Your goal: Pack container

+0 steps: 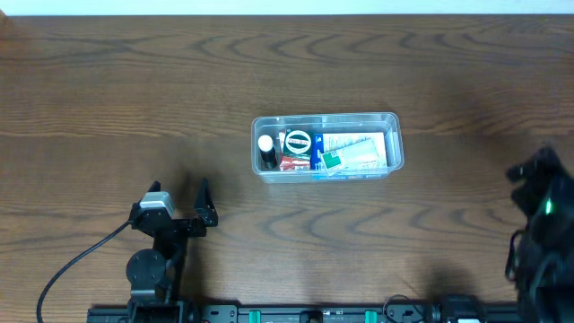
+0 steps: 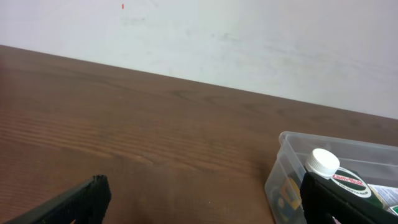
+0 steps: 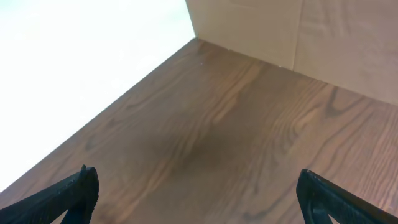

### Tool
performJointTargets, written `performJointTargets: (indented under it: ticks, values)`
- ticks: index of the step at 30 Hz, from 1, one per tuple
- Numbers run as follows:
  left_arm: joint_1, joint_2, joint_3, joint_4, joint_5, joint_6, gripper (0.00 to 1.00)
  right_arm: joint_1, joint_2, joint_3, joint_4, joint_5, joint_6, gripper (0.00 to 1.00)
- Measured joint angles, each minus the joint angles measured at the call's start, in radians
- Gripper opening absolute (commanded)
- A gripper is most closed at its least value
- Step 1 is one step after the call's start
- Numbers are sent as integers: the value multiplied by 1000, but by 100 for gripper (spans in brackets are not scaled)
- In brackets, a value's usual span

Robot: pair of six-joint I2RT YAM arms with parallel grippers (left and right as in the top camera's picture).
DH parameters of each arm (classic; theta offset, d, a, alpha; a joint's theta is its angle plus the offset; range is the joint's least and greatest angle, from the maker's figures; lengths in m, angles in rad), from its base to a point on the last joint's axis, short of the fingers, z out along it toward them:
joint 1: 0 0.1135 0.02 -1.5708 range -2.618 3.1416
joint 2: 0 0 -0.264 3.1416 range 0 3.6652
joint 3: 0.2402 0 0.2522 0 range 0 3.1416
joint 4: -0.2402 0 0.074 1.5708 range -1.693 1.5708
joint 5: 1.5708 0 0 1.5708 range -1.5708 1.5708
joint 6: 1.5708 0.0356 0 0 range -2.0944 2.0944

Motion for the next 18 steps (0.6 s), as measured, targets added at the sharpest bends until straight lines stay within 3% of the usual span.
performJointTargets:
  ticks: [7, 18]
  values:
    - [0, 0, 0, 0, 0, 0, 98, 13, -223, -152, 0, -13, 18, 99]
    - [0, 0, 2, -2, 0, 0, 98, 13, -495, -440, 132, -250, 234, 99]
